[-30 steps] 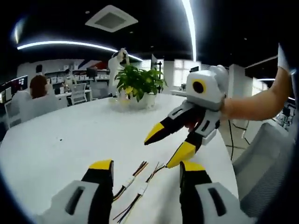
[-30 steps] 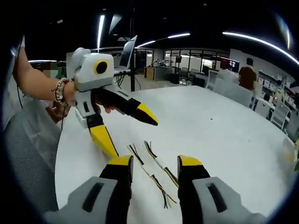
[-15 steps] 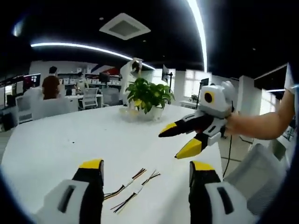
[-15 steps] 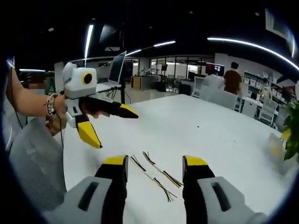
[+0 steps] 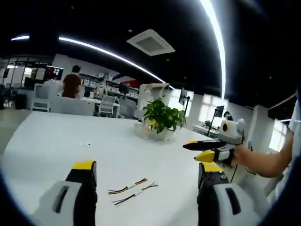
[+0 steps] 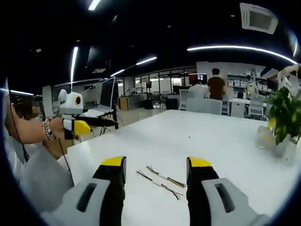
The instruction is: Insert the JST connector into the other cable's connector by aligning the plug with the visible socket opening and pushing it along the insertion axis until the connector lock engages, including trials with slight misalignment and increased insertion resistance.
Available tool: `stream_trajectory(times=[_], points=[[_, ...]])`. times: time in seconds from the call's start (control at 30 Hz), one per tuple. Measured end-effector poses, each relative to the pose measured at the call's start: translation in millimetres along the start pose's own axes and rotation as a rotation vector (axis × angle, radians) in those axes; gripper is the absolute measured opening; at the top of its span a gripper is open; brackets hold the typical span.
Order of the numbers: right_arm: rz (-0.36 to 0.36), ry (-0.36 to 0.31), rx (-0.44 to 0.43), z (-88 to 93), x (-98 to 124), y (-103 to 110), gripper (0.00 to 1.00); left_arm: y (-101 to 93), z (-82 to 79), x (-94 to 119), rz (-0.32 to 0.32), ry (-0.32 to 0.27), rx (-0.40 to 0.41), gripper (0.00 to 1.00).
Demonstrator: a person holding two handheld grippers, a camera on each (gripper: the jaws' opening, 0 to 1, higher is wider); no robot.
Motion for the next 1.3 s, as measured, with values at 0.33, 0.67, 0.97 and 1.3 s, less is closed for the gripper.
stream_trajectory(times=[0.33, 0.67, 0.97, 1.3], points=[[0.005, -0.015, 0.003, -2.5, 23, 10, 0.51, -17.2, -25.2, 45, -0.071, -0.079, -0.054, 0.91], [0.016, 0.012, -0.015, 6.0, 54, 5, 0.52, -20.0, -23.9, 91, -0.138, -0.111, -0.031, 0.91], [0.032, 0.098, 0.038, 24.7, 72, 9, 0.55, -16.8, -3.3, 133, -0.231, -0.012, -0.041, 0.92], [0.022, 0.221, 0.074, 56.8, 79, 13, 0.57, -13.7, 34.9, 153, -0.245, 0.162, -0.04, 0.92]])
Point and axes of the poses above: the point that each gripper's makers call its tool centre point, and the gripper's own axes: x roughly backward along the fingers, y roughly to its left, z roughly out of its underside, the point moved 8 cm from there along x, roughly backward along the fingers, and after that the axes turned 9 degrees about z, right-handed, at the moved point
